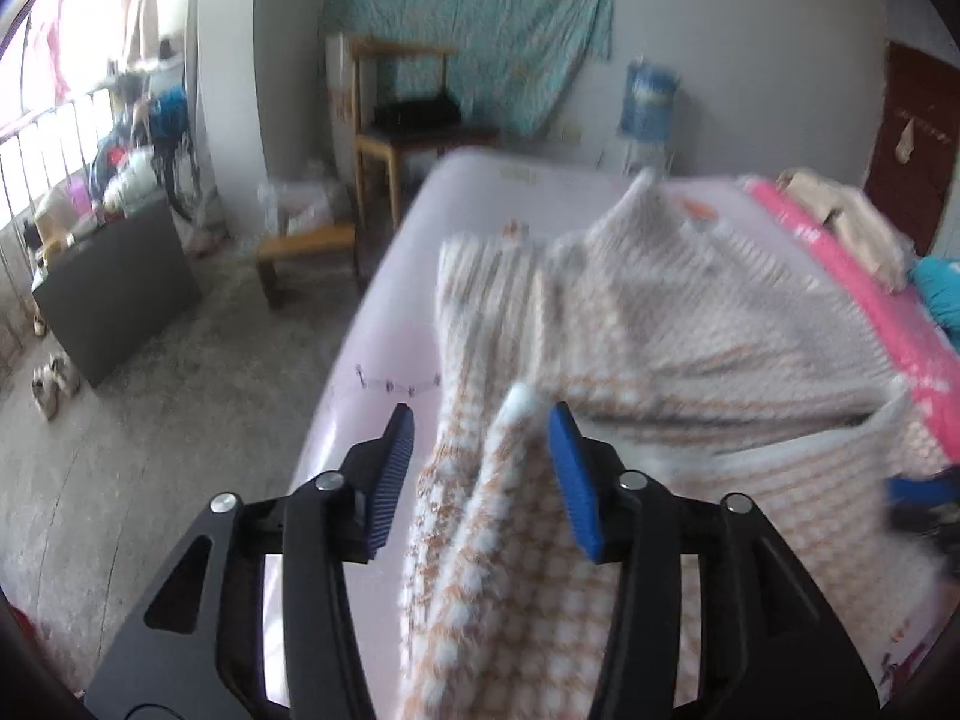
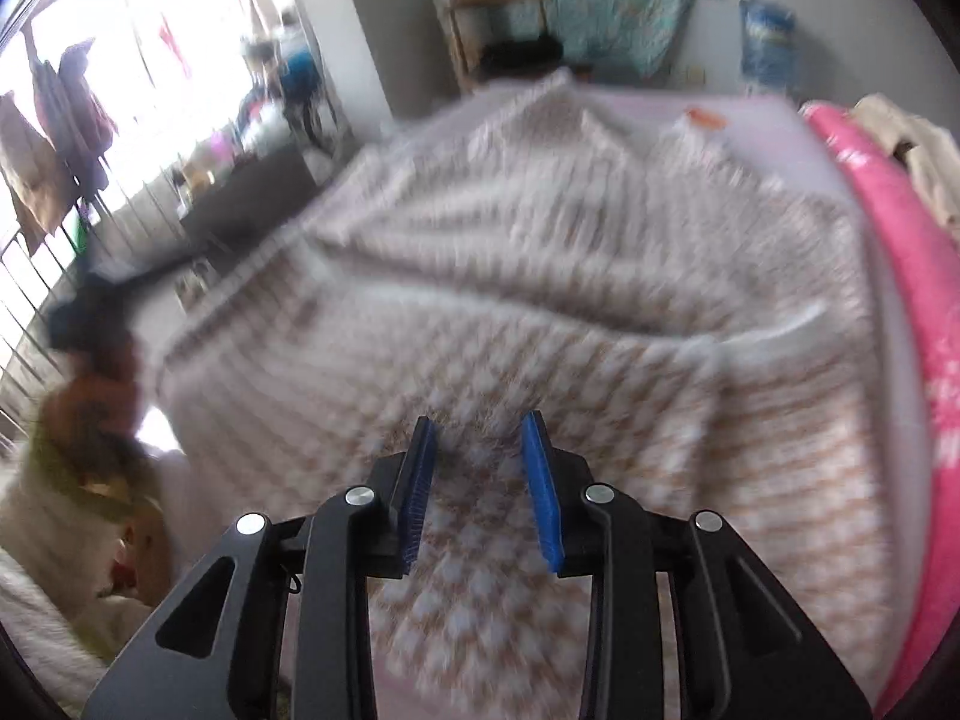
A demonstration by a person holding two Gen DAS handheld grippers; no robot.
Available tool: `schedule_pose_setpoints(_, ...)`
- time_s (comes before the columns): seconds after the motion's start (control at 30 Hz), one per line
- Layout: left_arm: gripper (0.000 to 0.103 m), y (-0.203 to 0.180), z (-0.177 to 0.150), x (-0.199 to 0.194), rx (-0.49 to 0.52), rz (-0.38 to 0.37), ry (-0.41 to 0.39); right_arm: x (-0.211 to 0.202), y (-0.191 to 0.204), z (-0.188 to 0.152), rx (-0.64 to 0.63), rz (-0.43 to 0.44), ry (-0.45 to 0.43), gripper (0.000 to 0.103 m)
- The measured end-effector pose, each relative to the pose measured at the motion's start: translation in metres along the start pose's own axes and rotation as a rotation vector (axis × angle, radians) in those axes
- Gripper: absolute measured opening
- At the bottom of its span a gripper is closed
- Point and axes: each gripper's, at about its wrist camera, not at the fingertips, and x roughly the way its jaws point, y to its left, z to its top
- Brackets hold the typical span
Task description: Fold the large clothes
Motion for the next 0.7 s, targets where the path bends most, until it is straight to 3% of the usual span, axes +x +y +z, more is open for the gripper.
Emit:
schedule_pose_setpoints(0.07, 0.046, -0.009, -0.002, -0.023, 0.009, -0.097, -0.026, 0.007, -0.003, 0.002, 0.007, -0.001, -0.011, 0.031)
schedule_pose_setpoints(0.13, 0.046, -0.029, -0.014, -0.045, 0.045, -0.26, -0.021, 0.007, -0.008, 0.006, 0.03, 0.001, -0.001, 0.031)
schedule_pose_setpoints(0.2, 0.046, -0.055, -0.032, -0.052, 0.084, -0.42, 0.042, 0.008, -0.009, 0.007, 0.048, 0.007, 0.002, 0.031)
schedule_pose_setpoints(0.27, 0.046, -0.074, -0.05, -0.049, 0.113, -0.496, 0.105, -0.002, -0.008, 0.005, 0.062, 0.002, -0.014, 0.031)
schedule_pose_setpoints(0.37, 0.046, -0.102, -0.077, -0.035, 0.177, -0.494, 0.182, -0.03, -0.004, -0.003, 0.049, 0.01, -0.063, 0.031)
schedule_pose_setpoints(0.47, 0.048, -0.106, -0.09, -0.022, 0.189, -0.449, 0.18, -0.059, 0.013, -0.014, -0.045, 0.023, -0.099, 0.03)
schedule_pose_setpoints(0.63, 0.048, -0.092, -0.093, -0.009, 0.126, -0.452, 0.203, -0.056, 0.035, -0.047, -0.15, -0.018, -0.011, 0.025)
schedule_pose_setpoints(0.7, 0.048, -0.091, -0.094, -0.005, 0.121, -0.444, 0.204, -0.037, 0.029, -0.06, -0.139, -0.095, 0.044, 0.022)
